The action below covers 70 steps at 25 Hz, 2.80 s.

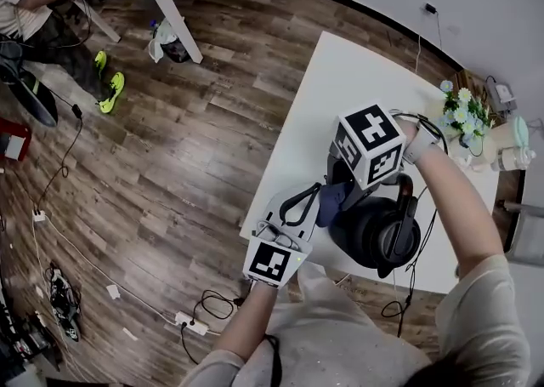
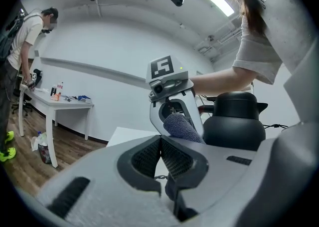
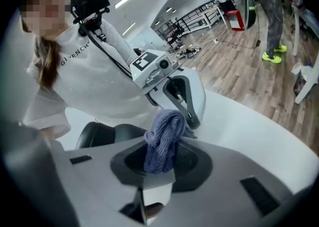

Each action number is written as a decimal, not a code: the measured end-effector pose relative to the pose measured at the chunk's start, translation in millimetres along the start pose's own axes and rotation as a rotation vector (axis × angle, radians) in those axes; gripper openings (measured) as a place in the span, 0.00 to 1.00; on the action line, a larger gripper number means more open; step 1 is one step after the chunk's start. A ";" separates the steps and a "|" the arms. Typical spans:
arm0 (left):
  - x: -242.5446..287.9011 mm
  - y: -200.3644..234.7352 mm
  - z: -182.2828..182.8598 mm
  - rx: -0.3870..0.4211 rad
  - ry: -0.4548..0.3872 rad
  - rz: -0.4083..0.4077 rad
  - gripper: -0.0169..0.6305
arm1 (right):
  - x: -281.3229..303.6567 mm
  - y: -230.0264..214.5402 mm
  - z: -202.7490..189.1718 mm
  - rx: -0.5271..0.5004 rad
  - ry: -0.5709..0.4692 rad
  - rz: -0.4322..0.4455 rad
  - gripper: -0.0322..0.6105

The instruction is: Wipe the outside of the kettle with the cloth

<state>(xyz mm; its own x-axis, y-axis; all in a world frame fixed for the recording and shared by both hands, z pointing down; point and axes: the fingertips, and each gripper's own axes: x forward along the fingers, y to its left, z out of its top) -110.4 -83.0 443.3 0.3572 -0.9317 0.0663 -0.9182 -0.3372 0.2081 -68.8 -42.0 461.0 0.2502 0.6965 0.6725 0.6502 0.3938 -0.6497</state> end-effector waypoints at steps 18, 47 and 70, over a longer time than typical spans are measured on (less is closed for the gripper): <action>7.2 10.9 107.3 0.050 -0.207 -0.004 0.04 | -107.7 42.2 30.0 -0.204 -0.285 -0.562 0.16; -6.1 -120.7 129.0 -0.106 -0.195 -0.282 0.04 | -95.5 170.7 -56.3 -0.067 -0.776 -1.385 0.16; 30.3 -114.5 122.3 -0.163 -0.155 -0.403 0.04 | 33.6 202.4 -20.3 0.234 -1.181 -1.129 0.16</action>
<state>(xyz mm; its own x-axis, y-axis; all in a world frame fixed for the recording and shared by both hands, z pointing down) -15.4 -89.3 302.2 0.6388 -0.7442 -0.1951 -0.6679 -0.6623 0.3393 85.8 48.9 359.3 -0.9657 0.0132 0.2594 -0.0294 0.9867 -0.1598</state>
